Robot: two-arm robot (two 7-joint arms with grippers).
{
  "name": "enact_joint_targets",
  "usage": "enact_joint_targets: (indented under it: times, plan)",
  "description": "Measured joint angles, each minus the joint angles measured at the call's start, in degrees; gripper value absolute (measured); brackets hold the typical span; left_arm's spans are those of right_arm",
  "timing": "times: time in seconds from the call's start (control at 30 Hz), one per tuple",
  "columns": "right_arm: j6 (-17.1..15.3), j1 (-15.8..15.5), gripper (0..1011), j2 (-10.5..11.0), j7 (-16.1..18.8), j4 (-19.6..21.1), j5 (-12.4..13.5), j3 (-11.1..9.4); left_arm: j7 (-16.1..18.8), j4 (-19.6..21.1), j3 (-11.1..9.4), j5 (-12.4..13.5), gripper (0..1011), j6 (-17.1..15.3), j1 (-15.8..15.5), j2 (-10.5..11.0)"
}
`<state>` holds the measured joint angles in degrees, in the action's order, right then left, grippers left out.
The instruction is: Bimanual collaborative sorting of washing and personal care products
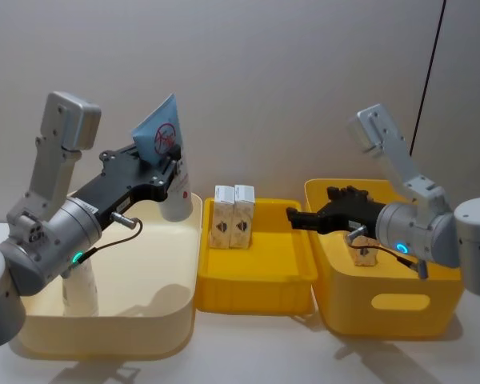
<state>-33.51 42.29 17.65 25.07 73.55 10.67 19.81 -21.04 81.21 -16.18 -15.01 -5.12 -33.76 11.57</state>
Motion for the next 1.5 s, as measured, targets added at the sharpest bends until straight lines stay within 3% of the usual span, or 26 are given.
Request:
enact_joint_targets:
  times: [0.53, 0.97, 1.2, 1.5]
  plan:
    - [1.81, 1.44, 1001, 0.21, 7.54, -0.25, 2.80, 2.61, -1.46, 0.42, -1.15, -1.85, 262, -0.26, -0.52, 0.03]
    - [2.66, 4.56, 1001, 0.91, 16.62, -1.86, 4.59, 6.67, -1.09, 0.69, -2.09, -2.28, 264, -0.03, -0.72, -0.23]
    - [5.47, 7.21, 1001, 0.63, 21.50, -4.08, 4.59, 9.58, -0.27, 1.17, -2.42, -2.29, 264, -0.34, -0.47, -0.09]
    - [10.43, 9.25, 1001, -0.14, 22.38, -5.93, 3.11, 11.89, 0.38, 1.45, -2.85, -2.36, 262, -0.74, -0.29, 0.31]
